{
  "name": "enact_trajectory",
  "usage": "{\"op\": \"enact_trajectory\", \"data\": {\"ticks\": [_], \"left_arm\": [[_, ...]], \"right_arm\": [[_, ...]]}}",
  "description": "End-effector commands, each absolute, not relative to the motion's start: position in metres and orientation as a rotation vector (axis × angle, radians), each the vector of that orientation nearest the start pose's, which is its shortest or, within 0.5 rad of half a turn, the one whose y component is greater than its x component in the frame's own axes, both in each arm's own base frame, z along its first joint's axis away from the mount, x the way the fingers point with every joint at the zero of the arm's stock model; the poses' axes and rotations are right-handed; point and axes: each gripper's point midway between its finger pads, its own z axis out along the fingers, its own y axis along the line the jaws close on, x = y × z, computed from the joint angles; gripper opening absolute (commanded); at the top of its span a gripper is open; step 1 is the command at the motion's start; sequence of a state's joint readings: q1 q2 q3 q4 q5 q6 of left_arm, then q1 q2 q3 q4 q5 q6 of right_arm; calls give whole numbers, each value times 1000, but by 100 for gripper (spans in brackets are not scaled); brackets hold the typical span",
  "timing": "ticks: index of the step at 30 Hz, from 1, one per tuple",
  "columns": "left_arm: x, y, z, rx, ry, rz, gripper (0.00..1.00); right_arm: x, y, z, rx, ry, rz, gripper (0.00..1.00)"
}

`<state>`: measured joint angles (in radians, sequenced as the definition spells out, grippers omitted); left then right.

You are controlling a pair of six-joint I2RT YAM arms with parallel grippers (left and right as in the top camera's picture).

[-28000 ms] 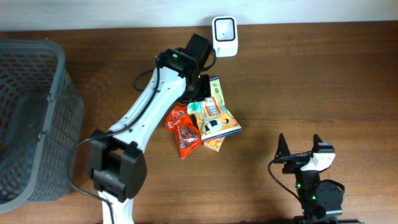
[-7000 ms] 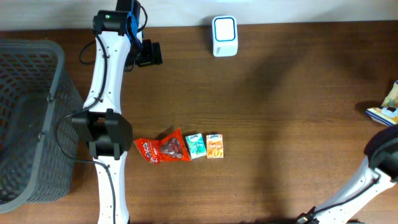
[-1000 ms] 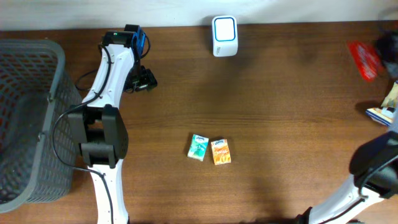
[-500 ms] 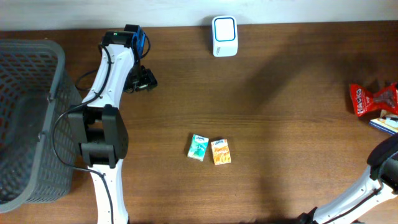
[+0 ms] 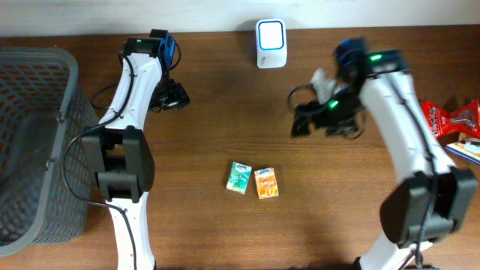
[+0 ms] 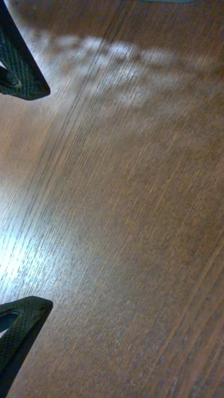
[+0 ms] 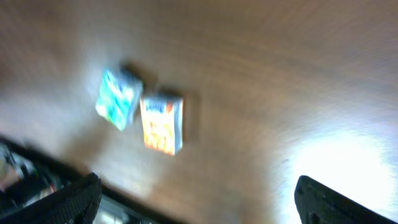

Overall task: Scan the item barcode
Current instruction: 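Grasp orange Kleenex tissue pack with right gripper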

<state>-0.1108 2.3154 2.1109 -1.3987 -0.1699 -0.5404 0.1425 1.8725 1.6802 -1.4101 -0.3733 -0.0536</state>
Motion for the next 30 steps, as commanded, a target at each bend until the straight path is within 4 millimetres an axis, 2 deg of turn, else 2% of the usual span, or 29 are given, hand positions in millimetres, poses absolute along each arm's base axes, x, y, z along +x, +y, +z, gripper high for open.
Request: {"op": "enact_trajectory", "data": {"ticks": [1, 2, 5, 7, 10, 11, 12, 13, 15, 16, 19, 30], "left_arm": [[443, -18, 72, -672, 3034, 286, 99], [443, -18, 72, -672, 3034, 286, 99], [443, -18, 72, -672, 3034, 286, 99], [443, -18, 72, -672, 3034, 286, 99], [443, -18, 72, -672, 3034, 286, 99], [443, -18, 72, -672, 3034, 286, 99], [443, -18, 72, -672, 3034, 286, 99], [443, -18, 72, -672, 3034, 286, 99], [443, -18, 72, -672, 3034, 286, 99], [443, -18, 72, -672, 3034, 286, 99], [443, -18, 72, -672, 3034, 286, 99], [443, -18, 72, -672, 3034, 286, 99]], "right_arm": [[302, 146, 99, -428, 3158, 663, 70], [294, 155, 77, -369, 3184, 650, 69], [280, 169, 38, -221, 3208, 647, 54], [268, 176, 27, -249, 3225, 642, 54], [258, 182, 24, -272, 3241, 670, 53], [255, 183, 20, -267, 3246, 664, 48], [256, 183, 12, -184, 3245, 658, 46], [254, 182, 7, -177, 3241, 660, 41], [253, 182, 4, -178, 3237, 667, 23], [253, 183, 5, -178, 3234, 681, 4], [259, 193, 8, -186, 3195, 763, 4], [264, 194, 8, -172, 3175, 763, 4]]}}
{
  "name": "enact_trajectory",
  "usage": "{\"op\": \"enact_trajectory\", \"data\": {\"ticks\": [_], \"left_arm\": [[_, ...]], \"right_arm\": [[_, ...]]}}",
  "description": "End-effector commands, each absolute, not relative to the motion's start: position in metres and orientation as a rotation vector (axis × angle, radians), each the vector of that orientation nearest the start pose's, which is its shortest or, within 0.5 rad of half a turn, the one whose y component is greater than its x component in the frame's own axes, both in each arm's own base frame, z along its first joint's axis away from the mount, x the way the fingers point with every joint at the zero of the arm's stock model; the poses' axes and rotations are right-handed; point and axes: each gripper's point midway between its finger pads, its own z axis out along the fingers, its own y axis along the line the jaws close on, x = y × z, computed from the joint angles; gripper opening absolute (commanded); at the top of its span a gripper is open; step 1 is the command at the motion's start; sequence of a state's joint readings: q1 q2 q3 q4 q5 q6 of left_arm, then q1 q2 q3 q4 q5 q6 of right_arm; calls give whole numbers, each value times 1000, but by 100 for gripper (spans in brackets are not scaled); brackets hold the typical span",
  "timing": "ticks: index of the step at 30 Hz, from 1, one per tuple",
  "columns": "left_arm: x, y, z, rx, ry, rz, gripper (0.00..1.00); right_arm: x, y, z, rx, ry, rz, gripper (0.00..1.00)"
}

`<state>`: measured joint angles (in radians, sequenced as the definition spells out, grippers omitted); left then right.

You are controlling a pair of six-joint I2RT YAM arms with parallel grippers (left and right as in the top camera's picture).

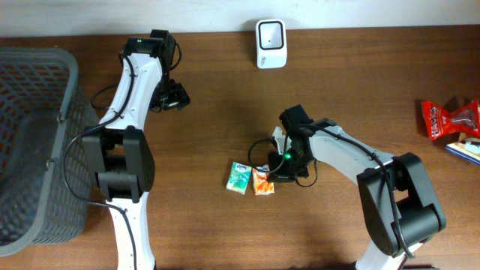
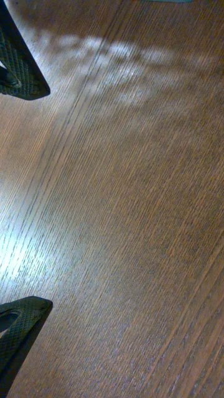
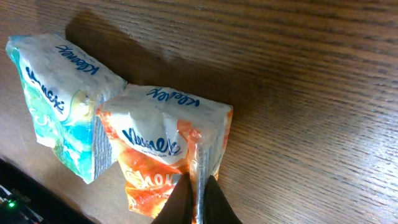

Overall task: Scan the item barcode
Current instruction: 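Grasp orange Kleenex tissue pack with right gripper, then hold orange tissue pack in front of scanner with right gripper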

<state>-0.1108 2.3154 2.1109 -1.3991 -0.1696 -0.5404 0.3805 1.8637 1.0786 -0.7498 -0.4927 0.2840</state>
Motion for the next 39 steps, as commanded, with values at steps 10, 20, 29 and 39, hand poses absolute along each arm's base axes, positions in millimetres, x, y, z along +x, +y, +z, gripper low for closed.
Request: {"op": "enact_trajectory", "data": {"ticks": [10, 20, 29, 39], "left_arm": [[443, -17, 72, -673, 3034, 286, 99], [443, -17, 72, -674, 3034, 286, 99], [443, -17, 72, -673, 3034, 286, 99], [443, -24, 72, -650, 3037, 286, 99]], "right_arm": [[287, 195, 60, -221, 2957, 1303, 4], [295, 186, 58, -219, 2930, 1285, 4], [305, 191, 88, -192, 2776, 1537, 4], [314, 195, 154, -454, 2203, 1925, 4]]}}
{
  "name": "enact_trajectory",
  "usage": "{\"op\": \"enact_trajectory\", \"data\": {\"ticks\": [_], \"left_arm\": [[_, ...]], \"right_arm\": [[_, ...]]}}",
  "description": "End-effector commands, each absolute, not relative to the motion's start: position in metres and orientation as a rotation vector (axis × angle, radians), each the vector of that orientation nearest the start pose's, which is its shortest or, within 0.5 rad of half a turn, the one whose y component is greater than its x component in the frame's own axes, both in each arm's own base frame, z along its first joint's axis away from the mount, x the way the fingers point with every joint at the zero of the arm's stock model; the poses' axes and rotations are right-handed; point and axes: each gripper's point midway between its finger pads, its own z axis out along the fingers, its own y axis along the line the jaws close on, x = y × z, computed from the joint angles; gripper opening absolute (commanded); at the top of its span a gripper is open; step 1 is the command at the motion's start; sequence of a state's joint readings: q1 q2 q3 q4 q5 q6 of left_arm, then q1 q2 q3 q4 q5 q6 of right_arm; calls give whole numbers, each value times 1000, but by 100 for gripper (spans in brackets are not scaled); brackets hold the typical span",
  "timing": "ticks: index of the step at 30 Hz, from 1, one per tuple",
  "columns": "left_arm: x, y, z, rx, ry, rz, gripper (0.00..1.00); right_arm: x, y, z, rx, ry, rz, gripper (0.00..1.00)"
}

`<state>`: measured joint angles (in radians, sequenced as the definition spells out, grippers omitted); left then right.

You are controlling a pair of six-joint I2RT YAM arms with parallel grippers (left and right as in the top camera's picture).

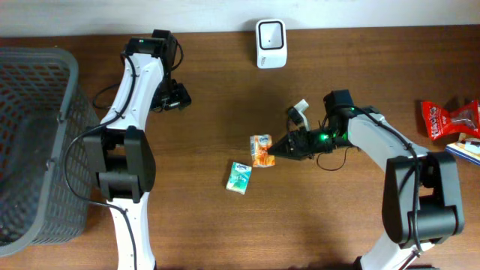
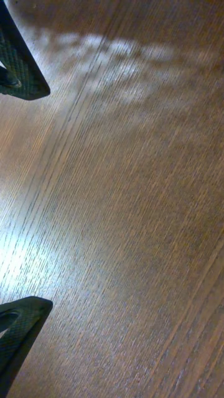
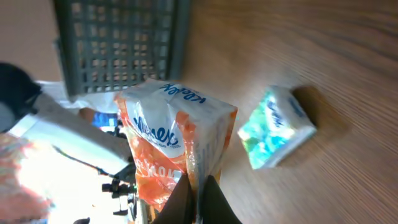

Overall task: Scan the item barcode
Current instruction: 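Hold orange tissue pack in front of scanner with right gripper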

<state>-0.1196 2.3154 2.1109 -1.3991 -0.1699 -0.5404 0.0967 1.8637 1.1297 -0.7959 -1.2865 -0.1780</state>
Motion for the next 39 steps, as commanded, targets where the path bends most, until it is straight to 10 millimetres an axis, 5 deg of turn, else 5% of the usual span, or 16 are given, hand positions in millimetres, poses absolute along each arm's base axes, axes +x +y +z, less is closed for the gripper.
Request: {"op": "enact_trajectory", "data": {"ticks": [1, 6, 9, 14, 24, 29, 33, 37, 39], "left_arm": [[443, -24, 72, -651, 3037, 286, 99], [443, -24, 72, -650, 3037, 286, 99], [443, -24, 72, -650, 3037, 286, 99], [443, -24, 72, -650, 3037, 286, 99], [443, -24, 72, -650, 3037, 286, 99], [443, -24, 72, -650, 3037, 286, 99], [443, -24, 72, -650, 3037, 286, 99], [443, -24, 72, -650, 3037, 286, 99], [443, -24, 72, -650, 3037, 286, 99]], "right_arm": [[317, 196, 167, -482, 2104, 1975, 4], [333, 198, 182, -452, 2057, 2048, 4], [360, 200, 201, -396, 2084, 2076, 4], [401, 187, 282, -404, 1928, 1957, 4], [398, 179, 283, -420, 1937, 1955, 4], [384, 179, 298, -669, 1798, 1819, 4], [383, 179, 300, -693, 1775, 1798, 4], [425, 175, 306, -288, 1776, 1864, 4], [442, 171, 294, -188, 1791, 1821, 4]]}}
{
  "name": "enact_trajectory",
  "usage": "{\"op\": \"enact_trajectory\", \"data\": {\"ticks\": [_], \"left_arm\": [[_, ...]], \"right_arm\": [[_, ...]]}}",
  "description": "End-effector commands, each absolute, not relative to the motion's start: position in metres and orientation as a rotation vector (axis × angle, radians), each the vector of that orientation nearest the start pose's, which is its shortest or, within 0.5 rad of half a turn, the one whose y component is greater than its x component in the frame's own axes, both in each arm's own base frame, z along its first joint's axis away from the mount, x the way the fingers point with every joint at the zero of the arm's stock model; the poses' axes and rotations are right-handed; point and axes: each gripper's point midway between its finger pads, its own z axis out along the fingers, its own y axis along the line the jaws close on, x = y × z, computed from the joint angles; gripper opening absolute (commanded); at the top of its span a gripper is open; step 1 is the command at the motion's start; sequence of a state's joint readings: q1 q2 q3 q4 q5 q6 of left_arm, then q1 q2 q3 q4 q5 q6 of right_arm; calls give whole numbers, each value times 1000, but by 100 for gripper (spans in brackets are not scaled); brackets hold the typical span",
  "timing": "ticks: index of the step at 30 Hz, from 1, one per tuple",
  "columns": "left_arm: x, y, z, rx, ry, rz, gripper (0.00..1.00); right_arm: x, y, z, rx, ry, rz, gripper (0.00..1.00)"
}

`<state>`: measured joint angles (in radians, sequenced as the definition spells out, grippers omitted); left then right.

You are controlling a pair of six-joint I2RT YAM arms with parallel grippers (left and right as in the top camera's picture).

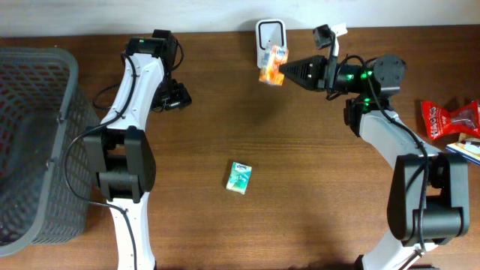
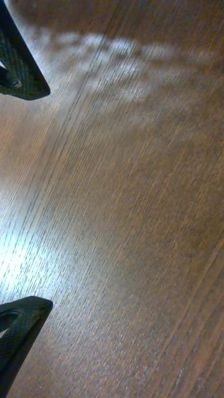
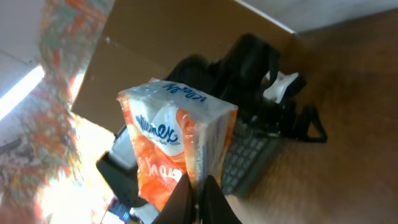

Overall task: Scan the item barcode
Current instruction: 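Hold orange tissue pack in front of scanner with right gripper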

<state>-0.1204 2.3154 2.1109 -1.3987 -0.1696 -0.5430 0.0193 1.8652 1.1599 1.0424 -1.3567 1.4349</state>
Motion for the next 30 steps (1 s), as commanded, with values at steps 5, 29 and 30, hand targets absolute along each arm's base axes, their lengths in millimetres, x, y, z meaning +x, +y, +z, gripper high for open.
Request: {"op": "enact_trajectory", "data": {"ticks": [5, 29, 30], "left_arm": [[443, -24, 72, -650, 3037, 286, 99], [443, -24, 72, -649, 3038, 286, 99], [443, -24, 72, -649, 3038, 286, 99]], "right_arm": [[475, 134, 144, 340, 2246, 1308, 4], [599, 161, 204, -583, 1859, -535, 4], [606, 164, 197, -615, 1827, -560, 4]]}}
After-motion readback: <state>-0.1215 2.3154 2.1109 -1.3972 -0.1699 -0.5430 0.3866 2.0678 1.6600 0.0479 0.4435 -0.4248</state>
